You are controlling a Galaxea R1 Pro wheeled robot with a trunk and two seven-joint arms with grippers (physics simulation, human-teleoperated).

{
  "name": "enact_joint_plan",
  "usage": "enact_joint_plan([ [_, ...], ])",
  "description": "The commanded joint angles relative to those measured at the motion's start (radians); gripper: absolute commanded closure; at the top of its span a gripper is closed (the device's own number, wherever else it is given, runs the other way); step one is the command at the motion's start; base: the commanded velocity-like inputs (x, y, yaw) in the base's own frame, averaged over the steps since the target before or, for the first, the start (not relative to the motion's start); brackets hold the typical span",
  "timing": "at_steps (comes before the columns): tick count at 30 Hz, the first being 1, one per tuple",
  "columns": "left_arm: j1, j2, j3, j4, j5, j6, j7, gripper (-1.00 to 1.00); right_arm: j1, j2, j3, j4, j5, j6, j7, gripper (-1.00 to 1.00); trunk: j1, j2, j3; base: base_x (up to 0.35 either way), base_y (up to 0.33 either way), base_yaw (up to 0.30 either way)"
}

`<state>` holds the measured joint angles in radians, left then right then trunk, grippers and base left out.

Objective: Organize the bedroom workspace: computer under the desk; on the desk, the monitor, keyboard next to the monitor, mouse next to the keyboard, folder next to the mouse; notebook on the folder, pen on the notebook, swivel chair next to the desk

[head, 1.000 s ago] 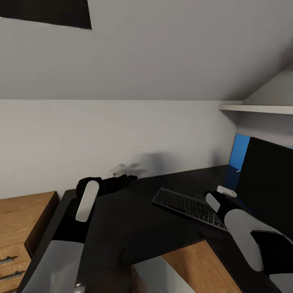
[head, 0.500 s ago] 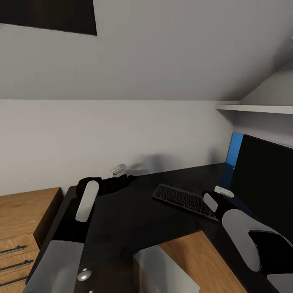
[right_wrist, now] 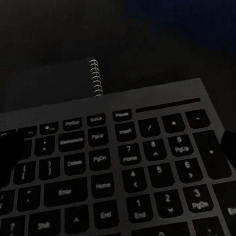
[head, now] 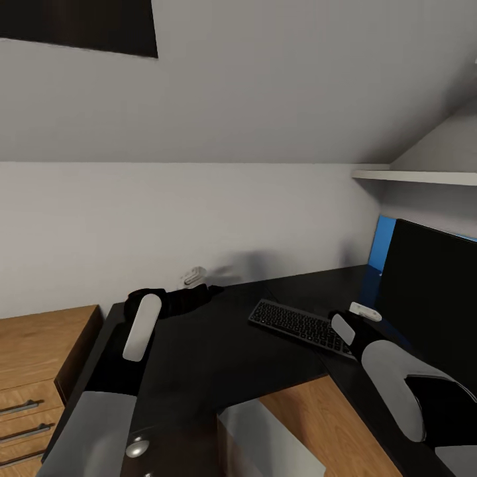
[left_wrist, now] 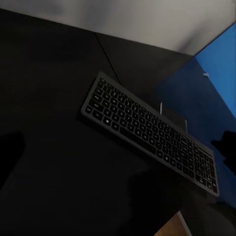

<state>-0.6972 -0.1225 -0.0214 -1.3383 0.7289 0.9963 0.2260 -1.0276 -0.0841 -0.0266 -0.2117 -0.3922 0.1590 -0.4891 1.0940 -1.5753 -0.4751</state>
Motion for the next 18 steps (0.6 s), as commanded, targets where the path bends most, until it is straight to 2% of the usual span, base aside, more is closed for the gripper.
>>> enact_joint_plan([
  [1, -0.001, 0.000, 0.000, -0.001, 0.011, 0.003, 0.010, -1.00, -0.001, 0.000, -0.003, -0.003, 0.003, 0.008, -0.003, -1.00, 0.000, -0.001, -0.001, 0.000, 0.000, 0.000],
  [14, -0.001, 0.000, 0.000, -0.001, 0.009, 0.002, 0.011, -1.00, -0.001, 0.001, -0.003, -0.003, 0.002, 0.008, -0.005, -1.00, 0.000, -0.001, -0.001, -0.002, 0.002, 0.000],
  [18, -0.001, 0.000, 0.000, -0.001, 0.009, 0.001, 0.010, -1.00, 0.000, 0.002, -0.001, -0.001, 0.002, 0.008, -0.004, -1.00, 0.000, -0.001, -0.001, -0.133, 0.119, 0.000],
])
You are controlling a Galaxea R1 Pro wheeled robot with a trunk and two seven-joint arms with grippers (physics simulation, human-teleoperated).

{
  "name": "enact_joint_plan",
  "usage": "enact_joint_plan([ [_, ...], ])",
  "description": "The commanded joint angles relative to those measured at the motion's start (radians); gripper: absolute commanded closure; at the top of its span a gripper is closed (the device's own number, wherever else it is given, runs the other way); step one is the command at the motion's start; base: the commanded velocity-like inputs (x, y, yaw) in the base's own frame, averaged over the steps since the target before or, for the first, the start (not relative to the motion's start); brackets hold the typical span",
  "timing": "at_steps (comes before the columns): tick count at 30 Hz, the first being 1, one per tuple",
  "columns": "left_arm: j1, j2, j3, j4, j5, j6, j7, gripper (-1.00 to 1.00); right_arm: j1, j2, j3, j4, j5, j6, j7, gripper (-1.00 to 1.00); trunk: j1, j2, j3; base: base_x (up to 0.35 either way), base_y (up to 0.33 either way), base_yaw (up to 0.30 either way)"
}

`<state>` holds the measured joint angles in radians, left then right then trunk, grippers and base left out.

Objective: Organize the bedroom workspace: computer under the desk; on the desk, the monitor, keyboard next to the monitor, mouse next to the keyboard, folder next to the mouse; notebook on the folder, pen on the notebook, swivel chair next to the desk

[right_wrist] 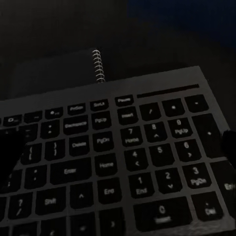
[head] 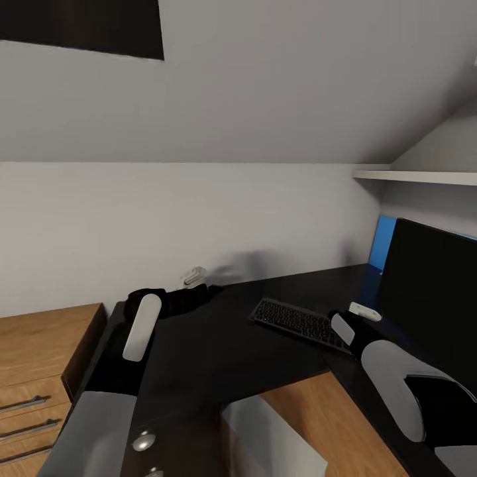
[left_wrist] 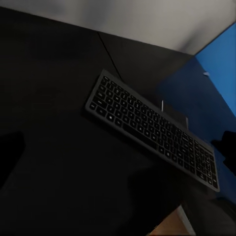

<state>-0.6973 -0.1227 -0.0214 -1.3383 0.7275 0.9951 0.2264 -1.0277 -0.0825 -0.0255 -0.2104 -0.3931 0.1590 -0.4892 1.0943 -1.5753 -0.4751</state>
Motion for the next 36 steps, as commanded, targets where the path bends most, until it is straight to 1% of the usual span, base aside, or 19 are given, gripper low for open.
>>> enact_joint_plan([
  [1, -0.001, 0.000, 0.000, -0.001, 0.010, 0.002, 0.010, -1.00, -0.001, 0.001, -0.002, -0.002, 0.003, 0.008, -0.004, -1.00, 0.000, -0.001, -0.001, -0.188, 0.166, 0.000],
  [2, -0.001, 0.000, 0.000, -0.001, 0.010, 0.003, 0.010, -1.00, 0.000, 0.002, -0.002, -0.003, 0.003, 0.008, -0.003, -1.00, 0.000, -0.001, -0.001, -0.202, 0.178, 0.000],
  [4, -0.001, 0.000, 0.000, -0.001, 0.010, 0.003, 0.010, -1.00, 0.000, 0.014, -0.001, -0.002, 0.003, 0.007, 0.016, -1.00, 0.000, -0.001, -0.001, -0.209, 0.184, 0.000],
  [9, -0.001, 0.000, 0.000, -0.001, 0.011, 0.003, 0.010, -1.00, 0.000, 0.029, -0.002, 0.000, 0.008, 0.004, 0.026, -1.00, 0.000, -0.001, -0.001, -0.176, 0.156, 0.000],
  [17, -0.001, 0.000, -0.002, -0.001, 0.012, 0.004, 0.010, -1.00, 0.000, 0.038, -0.001, 0.002, 0.005, 0.004, 0.027, -1.00, 0.000, -0.001, -0.001, -0.049, 0.047, 0.000],
  [18, -0.001, 0.000, -0.002, -0.001, 0.011, 0.003, 0.010, -1.00, 0.000, 0.045, -0.001, 0.003, 0.006, -0.003, 0.027, -1.00, 0.000, -0.001, -0.001, -0.003, 0.003, -0.090],
  [20, -0.001, 0.000, -0.002, -0.001, 0.011, 0.003, 0.010, -1.00, 0.000, 0.049, -0.001, 0.003, 0.006, -0.010, 0.027, -1.00, 0.000, -0.001, -0.001, -0.002, 0.002, -0.114],
  [21, -0.001, -0.001, -0.002, -0.001, 0.011, 0.002, 0.010, -1.00, 0.000, 0.056, -0.001, 0.004, 0.008, -0.021, 0.027, -1.00, 0.000, -0.001, -0.001, -0.001, 0.001, -0.162],
  [25, -0.001, -0.001, -0.002, -0.001, 0.010, 0.002, 0.010, -1.00, 0.002, 0.064, -0.001, 0.005, 0.010, -0.041, 0.027, -1.00, 0.000, -0.001, -0.001, -0.001, 0.000, -0.173],
  [30, -0.001, -0.002, -0.003, -0.001, 0.009, 0.001, 0.011, -1.00, 0.007, 0.081, -0.001, 0.005, 0.012, -0.058, 0.026, -1.00, 0.000, -0.001, -0.001, 0.000, 0.000, -0.061],
  [36, -0.001, -0.002, -0.004, -0.001, 0.009, 0.000, 0.010, -1.00, 0.008, 0.085, -0.001, 0.005, 0.013, -0.081, 0.026, -1.00, 0.000, -0.001, -0.001, 0.000, 0.000, -0.008],
])
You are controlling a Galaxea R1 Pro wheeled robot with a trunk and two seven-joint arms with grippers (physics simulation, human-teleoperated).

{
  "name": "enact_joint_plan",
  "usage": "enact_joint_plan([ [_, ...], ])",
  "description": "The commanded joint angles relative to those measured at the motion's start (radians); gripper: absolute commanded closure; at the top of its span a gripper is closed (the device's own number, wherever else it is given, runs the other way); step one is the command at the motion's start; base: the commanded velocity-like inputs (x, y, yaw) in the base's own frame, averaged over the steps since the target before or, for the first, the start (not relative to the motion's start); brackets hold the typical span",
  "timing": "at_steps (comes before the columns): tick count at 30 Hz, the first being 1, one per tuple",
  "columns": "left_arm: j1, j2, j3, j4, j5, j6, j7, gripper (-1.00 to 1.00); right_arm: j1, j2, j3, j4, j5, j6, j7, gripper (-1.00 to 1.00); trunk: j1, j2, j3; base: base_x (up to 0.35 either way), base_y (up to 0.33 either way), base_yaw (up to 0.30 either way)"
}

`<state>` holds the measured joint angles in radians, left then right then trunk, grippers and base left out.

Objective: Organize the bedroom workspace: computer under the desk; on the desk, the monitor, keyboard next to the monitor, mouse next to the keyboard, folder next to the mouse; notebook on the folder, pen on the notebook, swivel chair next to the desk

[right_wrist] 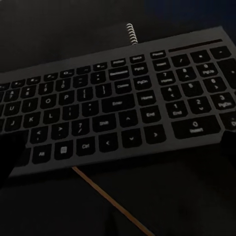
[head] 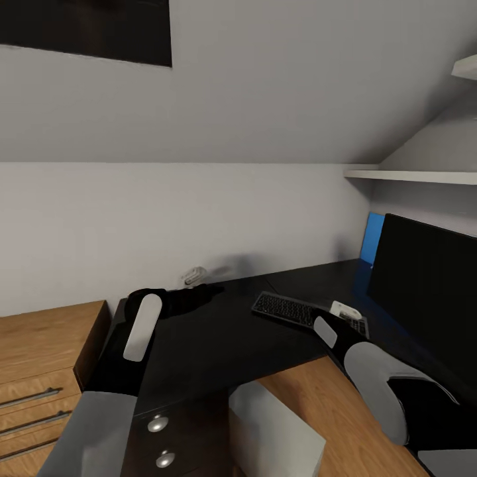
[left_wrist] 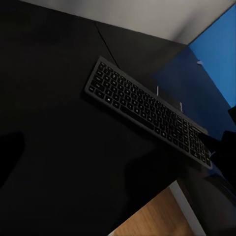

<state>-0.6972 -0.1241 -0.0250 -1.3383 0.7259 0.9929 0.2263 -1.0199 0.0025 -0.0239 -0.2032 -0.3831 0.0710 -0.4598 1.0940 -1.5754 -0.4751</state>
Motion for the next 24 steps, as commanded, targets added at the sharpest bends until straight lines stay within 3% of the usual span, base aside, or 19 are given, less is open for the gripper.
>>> enact_joint_plan([
  [1, -0.001, -0.001, 0.000, 0.000, 0.010, 0.003, 0.011, -1.00, 0.000, 0.000, -0.002, -0.002, 0.003, 0.006, -0.004, -1.00, 0.000, -0.001, -0.001, 0.000, 0.000, 0.000],
  [5, -0.001, -0.001, -0.001, 0.003, 0.010, 0.003, 0.013, -1.00, 0.003, 0.000, -0.002, -0.002, 0.003, -0.007, -0.004, -1.00, 0.000, -0.001, -0.001, 0.000, 0.000, 0.000],
  [6, -0.001, -0.002, -0.002, 0.007, 0.010, 0.002, 0.013, -1.00, 0.020, 0.007, 0.001, -0.002, 0.009, -0.064, -0.007, -1.00, 0.000, -0.001, -0.001, 0.000, 0.000, 0.000],
  [9, -0.001, -0.002, -0.002, 0.008, 0.009, 0.001, 0.013, -1.00, 0.029, 0.025, 0.002, -0.002, 0.025, -0.090, -0.008, -1.00, 0.000, -0.001, -0.001, 0.000, 0.000, 0.000],
  [10, -0.001, -0.003, -0.002, 0.008, 0.009, 0.001, 0.012, -1.00, 0.038, 0.054, 0.002, -0.002, 0.098, -0.131, -0.027, -1.00, 0.000, -0.001, -0.001, 0.000, 0.000, 0.000],
  [13, -0.001, -0.003, -0.003, 0.008, 0.009, 0.001, 0.012, -1.00, 0.040, 0.061, 0.002, -0.002, 0.131, -0.144, -0.048, -1.00, 0.000, -0.001, -0.001, 0.000, 0.000, 0.000],
  [24, -0.001, -0.003, -0.003, 0.008, 0.009, 0.001, 0.010, -1.00, 0.041, 0.066, 0.002, -0.002, 0.151, -0.153, -0.068, -1.00, 0.000, -0.001, -0.001, 0.000, 0.000, 0.000],
])
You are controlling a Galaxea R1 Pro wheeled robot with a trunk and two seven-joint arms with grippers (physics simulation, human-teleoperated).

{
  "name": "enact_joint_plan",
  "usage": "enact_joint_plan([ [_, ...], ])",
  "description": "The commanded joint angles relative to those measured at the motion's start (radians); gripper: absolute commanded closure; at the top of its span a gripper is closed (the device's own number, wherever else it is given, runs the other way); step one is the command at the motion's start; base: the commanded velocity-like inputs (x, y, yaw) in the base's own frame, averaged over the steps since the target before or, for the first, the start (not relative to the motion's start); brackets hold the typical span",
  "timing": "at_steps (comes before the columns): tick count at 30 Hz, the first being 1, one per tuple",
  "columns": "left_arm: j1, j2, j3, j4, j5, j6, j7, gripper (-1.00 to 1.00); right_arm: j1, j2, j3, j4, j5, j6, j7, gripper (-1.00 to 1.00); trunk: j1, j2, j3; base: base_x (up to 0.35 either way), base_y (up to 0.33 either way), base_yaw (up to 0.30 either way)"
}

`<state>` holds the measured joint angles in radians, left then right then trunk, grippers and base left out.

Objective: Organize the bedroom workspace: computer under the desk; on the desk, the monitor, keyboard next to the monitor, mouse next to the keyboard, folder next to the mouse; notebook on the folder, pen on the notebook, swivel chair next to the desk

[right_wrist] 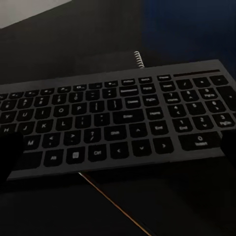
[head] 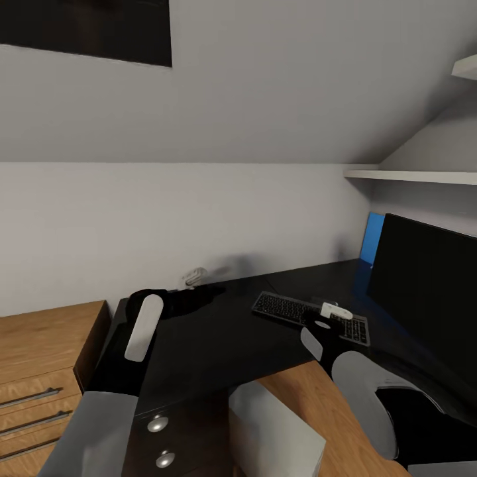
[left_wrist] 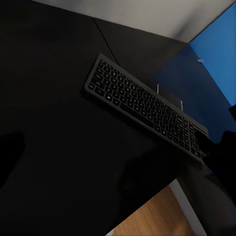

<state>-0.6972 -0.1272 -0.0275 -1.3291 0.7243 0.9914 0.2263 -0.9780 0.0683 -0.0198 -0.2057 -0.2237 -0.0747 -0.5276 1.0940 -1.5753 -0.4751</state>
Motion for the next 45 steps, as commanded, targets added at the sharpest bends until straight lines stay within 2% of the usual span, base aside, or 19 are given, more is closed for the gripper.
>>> enact_joint_plan([
  [1, -0.001, 0.000, 0.000, -0.001, 0.011, 0.003, 0.010, -1.00, -0.001, 0.000, -0.002, 0.000, -0.008, -0.008, -0.001, -1.00, 0.000, -0.001, -0.001, 0.000, 0.000, 0.000],
  [16, -0.001, 0.000, 0.000, 0.002, 0.011, 0.003, 0.009, -1.00, -0.001, -0.002, -0.003, -0.002, -0.003, -0.009, -0.001, -1.00, 0.000, -0.001, -0.001, 0.000, 0.000, 0.000],
  [23, -0.001, 0.000, 0.000, 0.002, 0.009, 0.002, 0.008, -1.00, -0.001, -0.012, -0.002, -0.006, -0.001, -0.023, 0.004, -1.00, 0.000, -0.001, -0.001, 0.005, 0.000, 0.000],
  [40, -0.001, 0.001, 0.000, 0.004, 0.012, 0.003, 0.008, -1.00, -0.001, -0.104, -0.008, -0.007, -0.014, -0.052, 0.010, -1.00, 0.000, -0.001, -0.001, 0.101, 0.000, 0.000],
  [45, -0.001, 0.001, 0.000, 0.004, 0.012, 0.003, 0.008, -1.00, -0.001, -0.121, -0.010, -0.007, -0.015, -0.052, 0.018, -1.00, 0.000, -0.001, -0.001, 0.008, 0.000, 0.000],
])
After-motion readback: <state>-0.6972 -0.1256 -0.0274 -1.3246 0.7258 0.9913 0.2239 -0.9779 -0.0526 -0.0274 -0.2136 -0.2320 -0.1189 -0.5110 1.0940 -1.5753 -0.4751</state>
